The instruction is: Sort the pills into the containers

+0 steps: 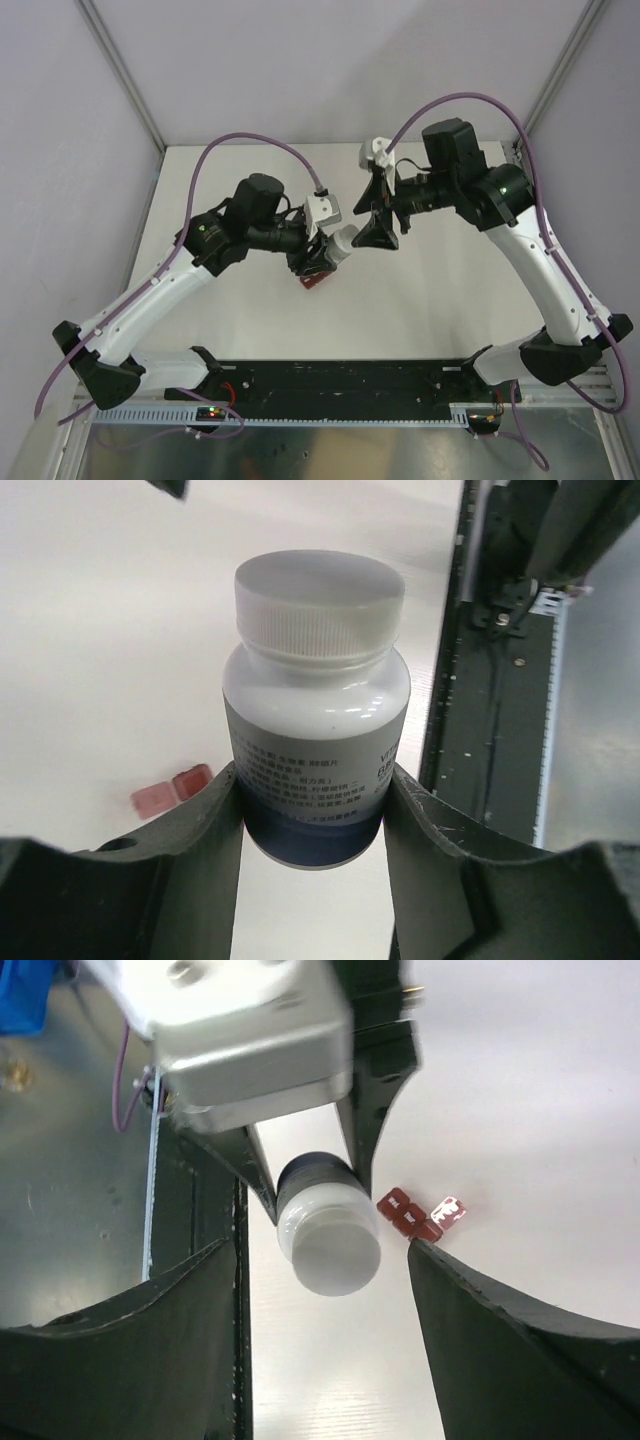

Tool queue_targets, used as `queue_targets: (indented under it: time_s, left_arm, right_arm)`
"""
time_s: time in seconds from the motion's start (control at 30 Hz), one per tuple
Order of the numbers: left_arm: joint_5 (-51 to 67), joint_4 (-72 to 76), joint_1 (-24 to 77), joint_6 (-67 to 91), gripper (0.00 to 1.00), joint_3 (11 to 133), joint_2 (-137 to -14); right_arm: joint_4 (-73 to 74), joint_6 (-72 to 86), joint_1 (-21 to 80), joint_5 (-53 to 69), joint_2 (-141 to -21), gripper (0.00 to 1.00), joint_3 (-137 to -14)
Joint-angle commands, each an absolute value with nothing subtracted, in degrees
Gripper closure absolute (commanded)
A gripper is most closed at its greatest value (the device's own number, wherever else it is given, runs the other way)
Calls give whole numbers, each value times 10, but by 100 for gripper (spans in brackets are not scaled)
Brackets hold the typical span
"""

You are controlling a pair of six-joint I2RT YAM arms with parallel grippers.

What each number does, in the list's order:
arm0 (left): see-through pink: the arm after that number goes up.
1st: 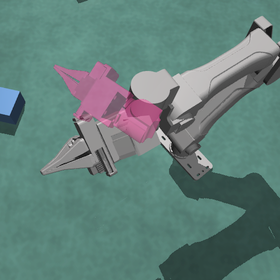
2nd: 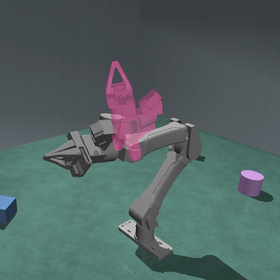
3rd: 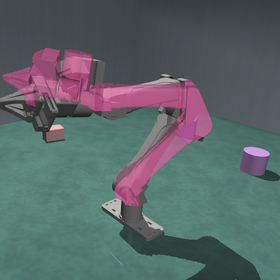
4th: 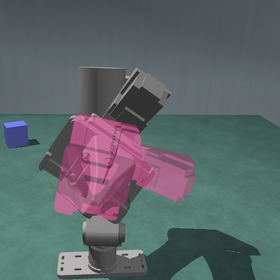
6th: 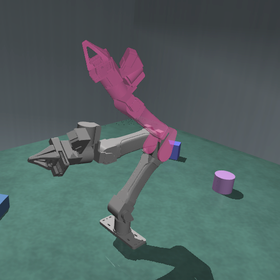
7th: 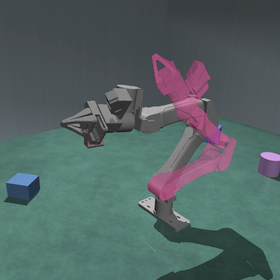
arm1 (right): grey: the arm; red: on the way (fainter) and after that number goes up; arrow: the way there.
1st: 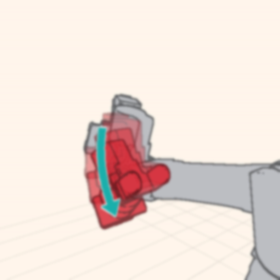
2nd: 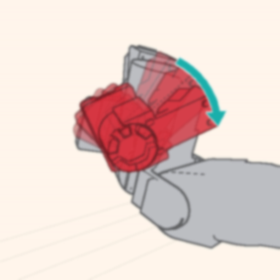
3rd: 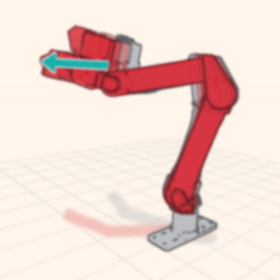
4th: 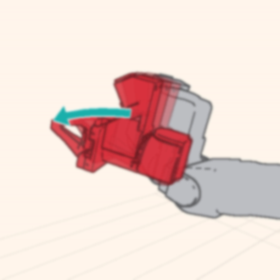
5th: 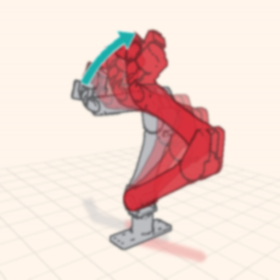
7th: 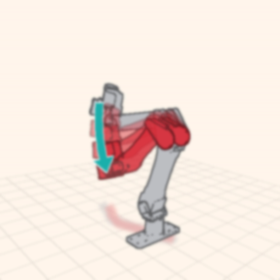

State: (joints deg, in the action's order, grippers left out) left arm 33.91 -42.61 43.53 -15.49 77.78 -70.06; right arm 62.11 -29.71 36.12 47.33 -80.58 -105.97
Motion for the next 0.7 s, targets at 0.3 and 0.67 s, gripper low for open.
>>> queue_targets:
  time_s: [0.3,0.67]
  left_arm:
    - [76,-382,492,-145,100,809,-701]
    - [-10,-359,500,-130,100,804,-708]
  right_arm:
    - [462,-12,301,479,-870,26,-1059]
    - [430,26,291,511,-876,27,-1013]
